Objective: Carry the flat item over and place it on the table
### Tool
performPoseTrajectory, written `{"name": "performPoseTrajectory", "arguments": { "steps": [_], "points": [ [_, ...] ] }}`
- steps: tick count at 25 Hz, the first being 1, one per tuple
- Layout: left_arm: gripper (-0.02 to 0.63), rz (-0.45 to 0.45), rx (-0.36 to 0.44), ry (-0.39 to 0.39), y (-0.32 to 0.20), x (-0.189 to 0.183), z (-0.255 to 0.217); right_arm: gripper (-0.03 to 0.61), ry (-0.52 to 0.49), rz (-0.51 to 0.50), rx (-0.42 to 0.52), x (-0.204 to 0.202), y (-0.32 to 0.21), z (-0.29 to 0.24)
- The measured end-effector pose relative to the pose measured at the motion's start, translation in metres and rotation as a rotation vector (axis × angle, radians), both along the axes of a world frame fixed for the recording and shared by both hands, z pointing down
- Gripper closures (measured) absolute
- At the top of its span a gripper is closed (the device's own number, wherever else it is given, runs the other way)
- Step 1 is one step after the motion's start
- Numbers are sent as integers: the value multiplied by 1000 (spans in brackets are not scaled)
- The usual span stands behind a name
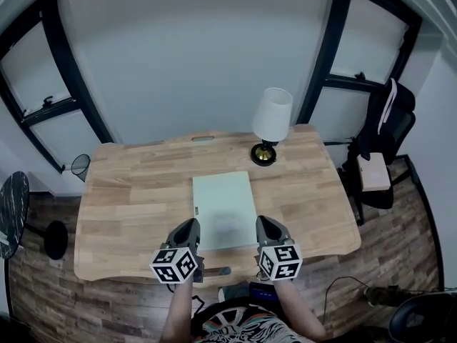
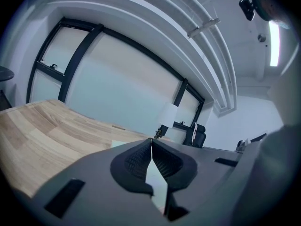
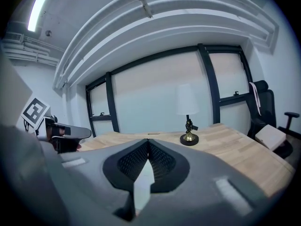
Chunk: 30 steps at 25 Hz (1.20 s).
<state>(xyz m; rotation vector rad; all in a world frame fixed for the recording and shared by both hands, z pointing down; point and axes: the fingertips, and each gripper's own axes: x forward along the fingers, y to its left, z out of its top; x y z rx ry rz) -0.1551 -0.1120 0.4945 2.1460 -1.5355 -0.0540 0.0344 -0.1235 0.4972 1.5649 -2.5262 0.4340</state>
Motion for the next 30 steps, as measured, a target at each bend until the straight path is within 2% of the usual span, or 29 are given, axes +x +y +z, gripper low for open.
{"name": "performPoseTrajectory", "arguments": {
  "steps": [18, 25, 30],
  "points": [
    [603, -2, 16, 2, -12, 2, -4, 572, -3, -2, 1, 8, -1, -2],
    [603, 9, 42, -27, -15, 4, -8, 572, -57, 30, -21, 17, -6, -1],
    [603, 2, 36, 14, -18, -2, -7, 572, -58, 39, -32, 19, -10, 4]
  ]
}}
